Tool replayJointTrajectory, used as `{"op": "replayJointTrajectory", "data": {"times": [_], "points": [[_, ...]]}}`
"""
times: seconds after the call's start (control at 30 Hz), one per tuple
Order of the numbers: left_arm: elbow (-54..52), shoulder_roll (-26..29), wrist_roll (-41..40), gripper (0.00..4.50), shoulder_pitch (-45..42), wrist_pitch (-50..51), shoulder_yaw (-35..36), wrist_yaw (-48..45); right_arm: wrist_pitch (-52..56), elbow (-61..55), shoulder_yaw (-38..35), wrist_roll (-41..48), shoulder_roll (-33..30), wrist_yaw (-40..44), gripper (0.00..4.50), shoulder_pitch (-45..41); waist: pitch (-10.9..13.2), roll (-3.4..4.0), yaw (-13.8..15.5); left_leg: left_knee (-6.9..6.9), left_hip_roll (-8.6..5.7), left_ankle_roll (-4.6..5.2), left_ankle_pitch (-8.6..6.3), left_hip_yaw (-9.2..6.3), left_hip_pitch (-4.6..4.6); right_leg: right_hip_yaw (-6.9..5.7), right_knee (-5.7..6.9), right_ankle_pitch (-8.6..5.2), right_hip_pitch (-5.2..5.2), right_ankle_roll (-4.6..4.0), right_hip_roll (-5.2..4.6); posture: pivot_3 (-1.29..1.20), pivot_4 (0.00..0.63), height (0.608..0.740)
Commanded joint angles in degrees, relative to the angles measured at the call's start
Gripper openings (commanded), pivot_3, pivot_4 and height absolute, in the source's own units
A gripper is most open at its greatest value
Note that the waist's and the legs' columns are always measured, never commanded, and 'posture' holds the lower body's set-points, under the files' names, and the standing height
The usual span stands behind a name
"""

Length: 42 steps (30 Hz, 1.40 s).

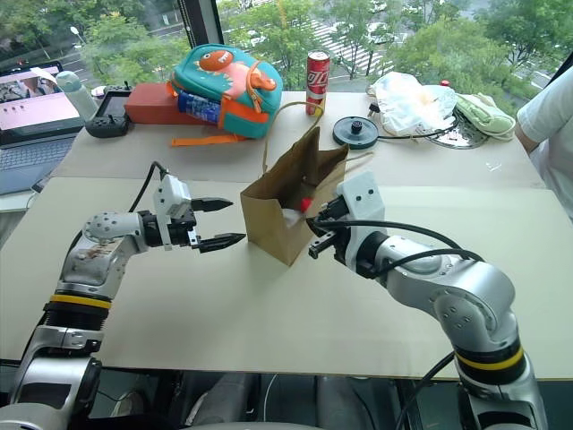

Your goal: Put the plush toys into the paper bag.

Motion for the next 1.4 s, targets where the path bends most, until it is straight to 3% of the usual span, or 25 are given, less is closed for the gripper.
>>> {"op": "replayJointTrajectory", "data": {"times": [0.03,0.27,0.43,0.93,1.03,1.4], "points": [[-3.9,-1.1,-1.2,4.5,-0.1,0.0,-0.4,0.2,1.3,-0.3,1.3,-1.8,1.8,0.9,0.05,-2.8,0.0,0.0,-0.1,0.0,0.0,0.0,0.0,-0.01,-0.01,-0.01,0.0,0.0,0.0,0.0,0.0,0.0,0.15,0.74],[-16.6,-2.5,-7.0,4.5,3.9,8.4,-0.8,1.3,1.7,2.9,3.3,-6.2,6.1,1.6,0.05,-6.0,0.0,0.0,-0.6,0.0,0.01,0.0,0.0,-0.02,0.0,0.0,0.03,0.0,0.0,0.0,-0.01,0.0,0.15,0.74],[-19.8,-2.3,-7.4,4.5,4.6,11.0,-1.3,2.7,1.9,3.8,3.5,-8.7,7.9,2.8,0.05,-6.4,0.0,0.0,-0.6,0.01,0.01,0.0,0.0,-0.04,0.06,0.0,0.08,0.0,0.02,0.0,0.01,0.0,0.15,0.74],[-14.5,-4.3,0.1,4.5,4.8,3.8,-5.1,7.1,5.0,3.3,2.6,-12.2,13.0,3.9,0.05,-6.9,0.0,0.01,-0.6,-0.01,0.0,0.0,0.0,-0.03,0.1,0.0,0.09,0.0,0.02,-0.01,0.02,0.0,0.15,0.74],[-13.7,-5.4,-0.9,3.82,4.1,3.5,-4.0,7.9,5.5,2.9,2.3,-12.6,13.3,4.1,0.0,-6.7,0.0,0.01,-0.6,-0.01,0.0,0.0,0.0,-0.03,0.08,0.0,0.08,0.0,0.01,-0.01,0.01,0.0,0.15,0.74],[-12.2,-7.1,-1.9,0.01,2.4,4.4,-2.2,10.5,7.0,2.2,1.4,-13.8,14.2,4.7,0.0,-6.5,0.0,0.01,-0.6,-0.01,0.0,0.0,0.0,-0.03,0.08,0.0,0.08,0.0,0.01,0.0,0.01,0.0,0.15,0.74]]}}
